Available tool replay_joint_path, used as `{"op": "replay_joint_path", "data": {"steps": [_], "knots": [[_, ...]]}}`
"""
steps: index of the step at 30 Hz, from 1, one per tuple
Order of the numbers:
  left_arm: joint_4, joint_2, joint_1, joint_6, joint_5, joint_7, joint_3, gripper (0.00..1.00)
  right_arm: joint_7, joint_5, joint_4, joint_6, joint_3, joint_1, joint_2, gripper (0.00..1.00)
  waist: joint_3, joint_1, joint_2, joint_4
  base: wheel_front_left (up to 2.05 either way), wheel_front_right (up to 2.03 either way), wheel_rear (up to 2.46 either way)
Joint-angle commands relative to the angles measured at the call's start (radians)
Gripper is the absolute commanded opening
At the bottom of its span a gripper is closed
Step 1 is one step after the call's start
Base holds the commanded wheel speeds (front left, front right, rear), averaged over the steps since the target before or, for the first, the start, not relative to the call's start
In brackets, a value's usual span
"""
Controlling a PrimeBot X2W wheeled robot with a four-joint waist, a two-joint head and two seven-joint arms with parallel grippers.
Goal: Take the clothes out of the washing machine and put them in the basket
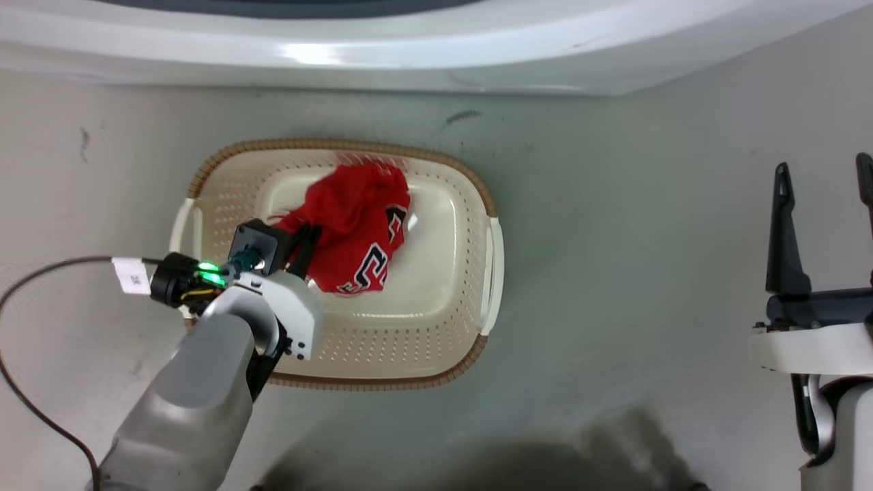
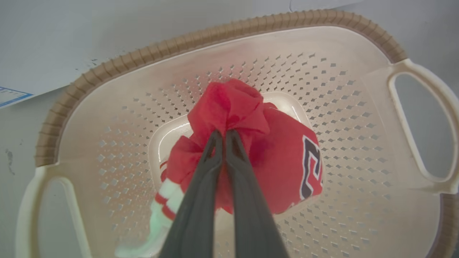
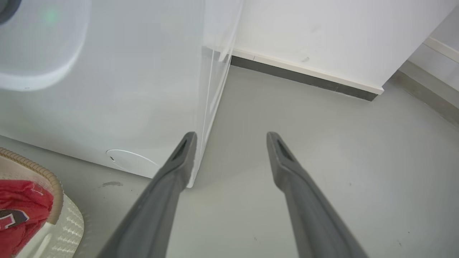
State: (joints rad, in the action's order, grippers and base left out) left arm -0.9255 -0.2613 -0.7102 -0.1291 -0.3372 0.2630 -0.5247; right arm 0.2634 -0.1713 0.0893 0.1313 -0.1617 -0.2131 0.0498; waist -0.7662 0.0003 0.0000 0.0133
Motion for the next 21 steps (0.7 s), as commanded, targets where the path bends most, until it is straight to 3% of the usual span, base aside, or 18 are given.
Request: {"op": "replay_joint_path", "data": {"steps": [1,7,15,16,19,21], "knots": [[-0.021,-0.005,-0.030,0.000,-0.004,0.002,-0.018,0.00,0.002,0.002,0.013,-0.001,-0.004,-0.017,0.001,1.00,-0.064,-0.0003,0.0000,-0.025,0.00,0.00,0.00],[-0.123,-0.005,-0.089,-0.001,-0.040,0.003,-0.083,0.00,0.002,0.028,0.026,-0.001,-0.007,-0.023,0.001,1.00,-0.119,-0.0003,0.0000,-0.046,0.00,0.00,0.00],[-0.142,-0.006,-0.120,-0.001,-0.043,0.003,-0.051,0.00,0.002,0.042,0.035,-0.001,-0.001,-0.027,0.001,1.00,-0.154,-0.0003,0.0000,-0.066,0.00,0.00,0.00],[-0.145,-0.004,-0.115,-0.001,-0.043,0.003,-0.050,0.04,0.002,0.044,0.036,-0.001,0.001,-0.028,0.001,1.00,-0.155,-0.0003,0.0000,-0.068,0.00,0.00,0.00],[-0.161,0.003,-0.107,-0.001,-0.040,0.003,-0.051,1.00,0.002,0.046,0.034,-0.001,0.002,-0.023,0.001,1.00,-0.149,-0.0003,0.0000,-0.068,0.00,0.00,0.00],[-0.171,0.007,-0.105,-0.001,-0.044,0.003,-0.044,1.00,0.002,0.045,0.025,-0.001,0.002,-0.021,0.001,1.00,-0.137,-0.0003,0.0000,-0.065,0.00,0.00,0.00]]}}
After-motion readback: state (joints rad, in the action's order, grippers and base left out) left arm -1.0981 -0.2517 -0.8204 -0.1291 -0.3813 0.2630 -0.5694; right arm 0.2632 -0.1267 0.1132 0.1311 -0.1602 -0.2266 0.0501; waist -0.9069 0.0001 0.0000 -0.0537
